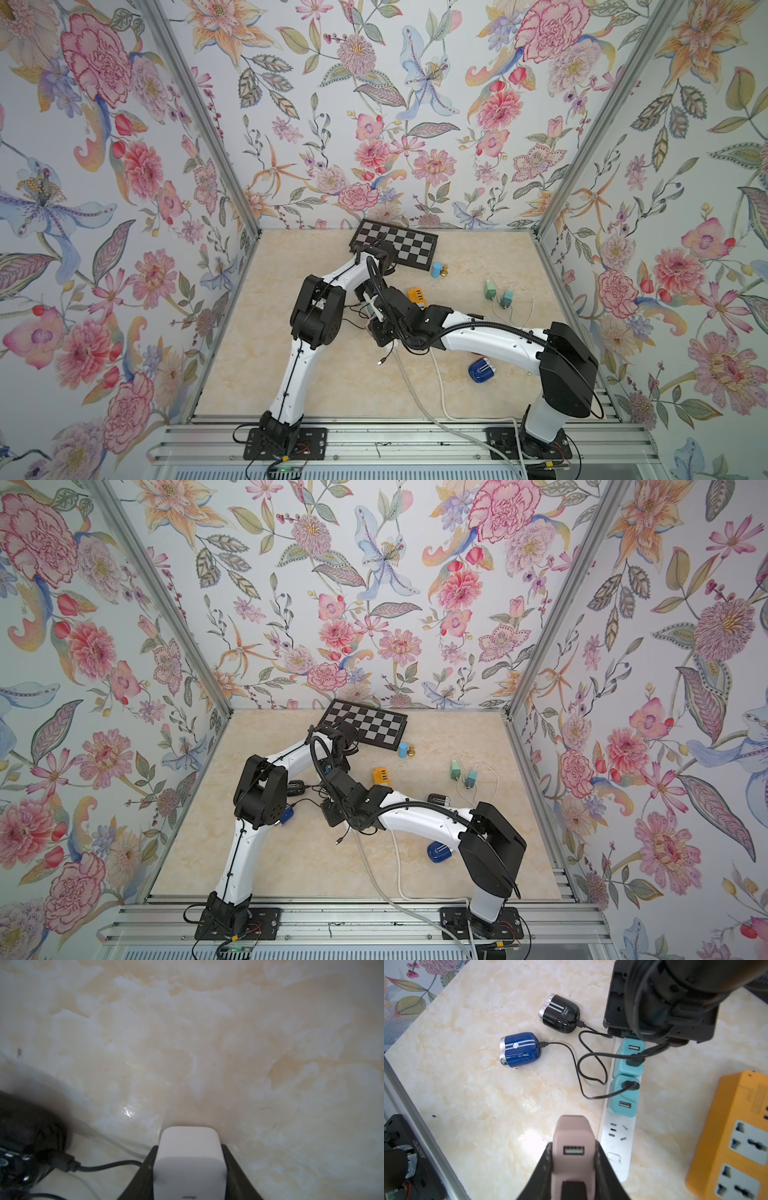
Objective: Unplug the electric shaver
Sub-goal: Remove the plug from the socket, then place the plug at the center of the board.
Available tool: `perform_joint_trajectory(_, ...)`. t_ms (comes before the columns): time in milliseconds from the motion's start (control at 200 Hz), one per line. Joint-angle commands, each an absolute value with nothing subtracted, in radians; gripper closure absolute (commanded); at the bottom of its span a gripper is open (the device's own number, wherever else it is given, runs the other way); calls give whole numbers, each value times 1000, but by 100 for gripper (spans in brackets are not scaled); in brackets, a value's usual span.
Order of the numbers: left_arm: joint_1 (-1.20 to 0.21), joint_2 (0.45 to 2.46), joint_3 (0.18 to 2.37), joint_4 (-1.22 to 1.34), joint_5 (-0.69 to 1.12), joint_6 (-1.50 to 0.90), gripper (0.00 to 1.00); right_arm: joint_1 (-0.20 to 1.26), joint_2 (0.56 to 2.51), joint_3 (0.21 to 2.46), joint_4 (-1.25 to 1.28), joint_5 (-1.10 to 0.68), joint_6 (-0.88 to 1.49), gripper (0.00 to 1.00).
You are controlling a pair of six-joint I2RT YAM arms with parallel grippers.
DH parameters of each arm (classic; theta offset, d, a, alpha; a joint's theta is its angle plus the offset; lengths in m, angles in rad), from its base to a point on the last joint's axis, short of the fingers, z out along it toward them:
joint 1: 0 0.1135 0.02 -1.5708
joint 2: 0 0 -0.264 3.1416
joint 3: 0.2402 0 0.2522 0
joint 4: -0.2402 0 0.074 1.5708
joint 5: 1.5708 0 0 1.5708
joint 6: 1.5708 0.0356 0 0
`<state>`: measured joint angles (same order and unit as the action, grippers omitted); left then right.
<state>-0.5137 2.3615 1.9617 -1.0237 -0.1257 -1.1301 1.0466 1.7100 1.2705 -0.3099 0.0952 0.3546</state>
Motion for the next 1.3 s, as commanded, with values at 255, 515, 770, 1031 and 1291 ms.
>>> perform_joint_trajectory(255,-523,2354,1930,-977,-199,-1078,44,884,1340,1064,-379,85,386,97)
perform_joint_trajectory(515,-526,2259,1887,-946,-256,-1071,13,610,1127,956,-402,-9,407,96)
perform_joint_trajectory(770,-528,2177,1901,-942,-321,-1041,0,240,1092,954,-452,-139,374,96)
perform_joint_trajectory(1031,-534,2073,1891,-906,-382,-999,1,-122,1153,990,-449,-135,299,94)
perform_joint_trajectory(1291,-535,2010,1891,-866,-403,-955,0,-316,1308,999,-371,-127,282,95)
